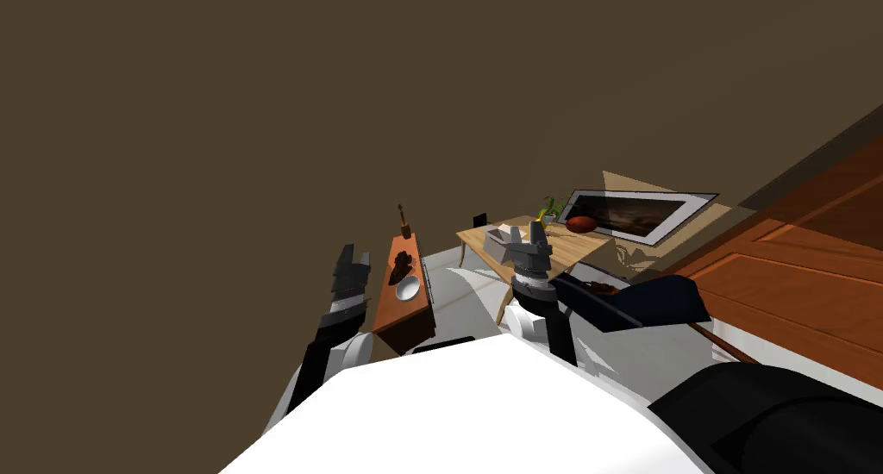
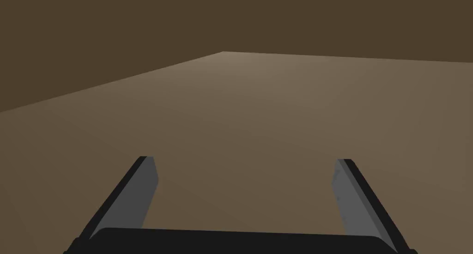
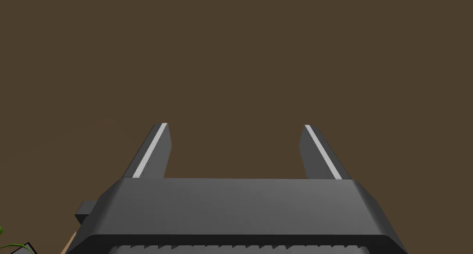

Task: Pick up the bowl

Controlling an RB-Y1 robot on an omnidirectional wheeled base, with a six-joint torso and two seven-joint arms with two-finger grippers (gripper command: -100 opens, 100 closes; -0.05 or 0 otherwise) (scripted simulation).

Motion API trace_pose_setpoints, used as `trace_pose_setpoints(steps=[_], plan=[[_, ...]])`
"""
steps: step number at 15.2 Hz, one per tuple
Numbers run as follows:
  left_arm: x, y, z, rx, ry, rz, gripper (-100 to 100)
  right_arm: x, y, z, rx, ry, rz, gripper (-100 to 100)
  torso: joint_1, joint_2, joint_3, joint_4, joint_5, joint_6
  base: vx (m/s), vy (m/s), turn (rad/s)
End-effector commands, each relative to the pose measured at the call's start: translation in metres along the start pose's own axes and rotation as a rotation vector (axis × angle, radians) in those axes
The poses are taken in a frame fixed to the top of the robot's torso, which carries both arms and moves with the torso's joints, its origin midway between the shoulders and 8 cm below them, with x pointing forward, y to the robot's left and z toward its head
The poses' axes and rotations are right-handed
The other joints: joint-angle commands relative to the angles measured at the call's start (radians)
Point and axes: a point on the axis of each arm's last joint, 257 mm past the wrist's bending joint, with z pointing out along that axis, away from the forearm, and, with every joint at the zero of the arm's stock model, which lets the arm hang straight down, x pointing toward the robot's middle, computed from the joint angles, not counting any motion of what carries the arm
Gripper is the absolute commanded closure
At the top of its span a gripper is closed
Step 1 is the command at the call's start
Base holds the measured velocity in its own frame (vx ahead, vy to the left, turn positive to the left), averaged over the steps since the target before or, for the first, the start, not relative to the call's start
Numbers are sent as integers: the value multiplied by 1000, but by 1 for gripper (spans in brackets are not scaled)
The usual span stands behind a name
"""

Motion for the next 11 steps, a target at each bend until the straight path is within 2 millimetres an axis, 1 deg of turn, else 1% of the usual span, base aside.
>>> trace_pose_setpoints(steps=[1, 4, 5, 6, 7, 9, 10, 11], plan=[[1, 11, -2, -30, 26, 16, -100, 0, 0, 0, 0, 0, 0, 0, 0, 0, 0, 0, 0, 0, -1, -14, -50], [-1, 37, -7, -105, 59, 42, -100, 0, 0, 0, 0, 0, 0, 0, -2, 0, 0, 0, 0, 0, 2, -36, -102], [-1, 37, -7, -105, 59, 42, -100, 0, 0, 0, 0, 0, 0, 0, -2, 0, 0, 0, 0, 0, 4, -42, -70], [-3, 49, -9, -139, 68, 51, -100, 0, 0, 0, 0, 0, 0, 0, -3, 0, 0, 0, -1, 0, 2, -40, -63], [-3, 49, -9, -139, 68, 51, -100, 0, 0, 0, 0, 0, 0, 0, -3, 0, 0, 0, -1, 0, 4, -34, -54], [-9, 76, -16, -220, 79, 70, -100, 0, 0, 0, 0, 0, 0, 0, -3, -1, 0, 0, -1, 0, 9, -41, -111], [-9, 76, -16, -220, 79, 70, -100, 0, 0, 0, 0, 0, 0, 0, -3, -1, 0, 0, -1, 0, 8, -42, -98], [-14, 92, -21, -266, 82, 79, -100, 0, 0, 0, 0, 0, 0, 0, -3, -1, 0, 0, -1, 0, 8, -39, -102]])
